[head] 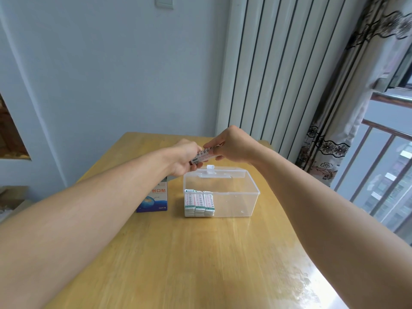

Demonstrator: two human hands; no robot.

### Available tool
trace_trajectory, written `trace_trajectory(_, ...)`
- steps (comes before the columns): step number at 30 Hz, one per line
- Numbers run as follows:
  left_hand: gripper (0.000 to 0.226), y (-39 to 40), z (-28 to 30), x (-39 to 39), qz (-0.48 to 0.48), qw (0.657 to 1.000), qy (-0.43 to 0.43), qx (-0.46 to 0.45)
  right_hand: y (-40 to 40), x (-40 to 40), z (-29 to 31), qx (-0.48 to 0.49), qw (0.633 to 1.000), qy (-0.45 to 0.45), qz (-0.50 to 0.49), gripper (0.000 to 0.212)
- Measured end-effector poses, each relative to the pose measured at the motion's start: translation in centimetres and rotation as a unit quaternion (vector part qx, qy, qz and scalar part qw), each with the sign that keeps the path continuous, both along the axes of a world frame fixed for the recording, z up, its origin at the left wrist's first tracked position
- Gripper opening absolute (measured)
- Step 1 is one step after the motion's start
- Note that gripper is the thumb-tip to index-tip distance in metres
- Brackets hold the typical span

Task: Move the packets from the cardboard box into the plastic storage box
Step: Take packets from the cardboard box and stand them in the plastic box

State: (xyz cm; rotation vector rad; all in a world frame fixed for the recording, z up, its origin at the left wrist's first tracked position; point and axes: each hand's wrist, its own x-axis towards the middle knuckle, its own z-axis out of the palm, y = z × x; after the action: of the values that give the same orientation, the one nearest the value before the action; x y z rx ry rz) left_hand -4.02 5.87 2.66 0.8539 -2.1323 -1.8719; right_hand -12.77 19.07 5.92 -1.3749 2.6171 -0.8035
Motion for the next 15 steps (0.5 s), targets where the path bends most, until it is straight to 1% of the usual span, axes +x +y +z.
trace_trajectory(4, 0.024, 0.3, 0.1, -0.2, 0.02, 1.0, 0.006, 0.006, 0.1, 0.1, -0.1, 0.046, 0.996, 0.073, 0.003, 0.028)
trace_trajectory(6, 0.018, 0.2, 0.2, -0.3, 0.022, 0.999, 0.016, 0.02, 0.1, 0.0, -0.2, 0.07, 0.994, 0.088, 0.0, 0.03)
trace_trajectory(8, 0.016, 0.2, 0.3, -0.2, 0.013, 0.998, 0.04, 0.046, 0.1, -0.4, -0.3, 0.068, 0.995, 0.064, -0.018, 0.03)
trace_trajectory(11, 0.011, -0.2, 0.4, -0.3, 0.013, 0.992, 0.097, 0.076, 0.2, -1.2, -0.5, -0.01, 0.996, -0.05, -0.074, 0.028)
trace_trajectory(12, 0.009, -0.4, 0.3, -0.4, 0.022, 0.99, 0.111, 0.08, 0.2, -1.2, -0.6, -0.028, 0.994, -0.065, -0.081, 0.028)
trace_trajectory(13, 0.008, -0.5, 0.2, -0.4, 0.032, 0.989, 0.12, 0.085, 0.2, -1.2, -0.7, -0.029, 0.995, -0.052, -0.075, 0.029)
trace_trajectory(15, 0.008, -0.7, 0.1, -0.6, 0.047, 0.988, 0.123, 0.084, 0.1, -0.8, -0.9, 0.011, 0.999, 0.032, -0.04, 0.035)
